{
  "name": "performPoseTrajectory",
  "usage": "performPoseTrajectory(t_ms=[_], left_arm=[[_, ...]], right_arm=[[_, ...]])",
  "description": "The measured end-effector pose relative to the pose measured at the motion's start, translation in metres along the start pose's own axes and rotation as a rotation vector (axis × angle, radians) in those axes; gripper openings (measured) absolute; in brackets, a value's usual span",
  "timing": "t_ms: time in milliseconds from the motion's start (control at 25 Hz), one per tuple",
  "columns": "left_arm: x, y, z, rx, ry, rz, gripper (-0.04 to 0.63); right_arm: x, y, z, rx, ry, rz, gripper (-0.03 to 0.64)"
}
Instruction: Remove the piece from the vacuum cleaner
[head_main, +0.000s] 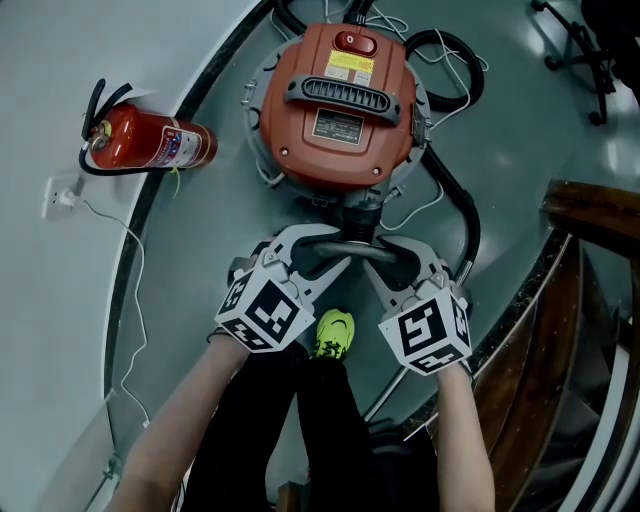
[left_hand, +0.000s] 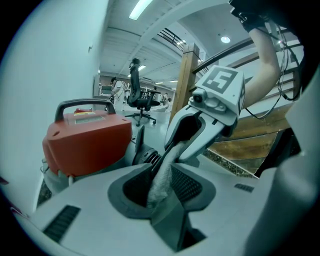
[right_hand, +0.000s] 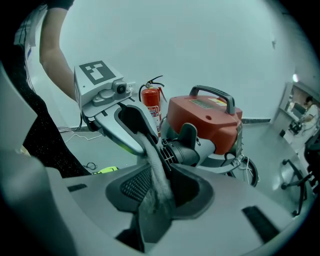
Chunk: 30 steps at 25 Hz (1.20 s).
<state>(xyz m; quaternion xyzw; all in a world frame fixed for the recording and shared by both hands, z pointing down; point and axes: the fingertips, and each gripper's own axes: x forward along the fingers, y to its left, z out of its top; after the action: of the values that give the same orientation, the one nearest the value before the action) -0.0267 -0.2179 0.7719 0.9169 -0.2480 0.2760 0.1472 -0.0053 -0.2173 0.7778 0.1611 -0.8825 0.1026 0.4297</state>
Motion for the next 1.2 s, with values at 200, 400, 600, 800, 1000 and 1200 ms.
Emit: performPoseTrajectory(t_ms=[200,400,600,800,1000,1200], left_arm=[[-0.001,-0.002,0.000,0.005,0.004,0.012,0.121],[-0.003,-0.006,-0.002,0.006,0.005,0.020,0.117],[-0.004,-0.008,-0.002,0.017,0.009,0.024,0.115],[-0.006,-0.012,-0.003,0.027,0.008,0.031,0.114],[-0.009,-0.016,-0.005,0.044,0.011,0.038,0.114],[-0.011,-0.024,-0.012,0.049,0.025,0.029,0.114]], right_arm=[[-0.001,0.002,-0.001,-0.014,0.003,-0.009,0.115],[-0.003,0.007,-0.002,-0.031,0.005,-0.010,0.103],[-0.005,0.010,-0.003,-0.043,0.005,-0.021,0.094],[-0.007,0.015,-0.005,-0.050,0.004,-0.021,0.087],[-0.007,0.021,-0.006,-0.048,0.000,-0.023,0.083],[-0.007,0.030,-0.011,-0.052,0.008,-0.014,0.080]])
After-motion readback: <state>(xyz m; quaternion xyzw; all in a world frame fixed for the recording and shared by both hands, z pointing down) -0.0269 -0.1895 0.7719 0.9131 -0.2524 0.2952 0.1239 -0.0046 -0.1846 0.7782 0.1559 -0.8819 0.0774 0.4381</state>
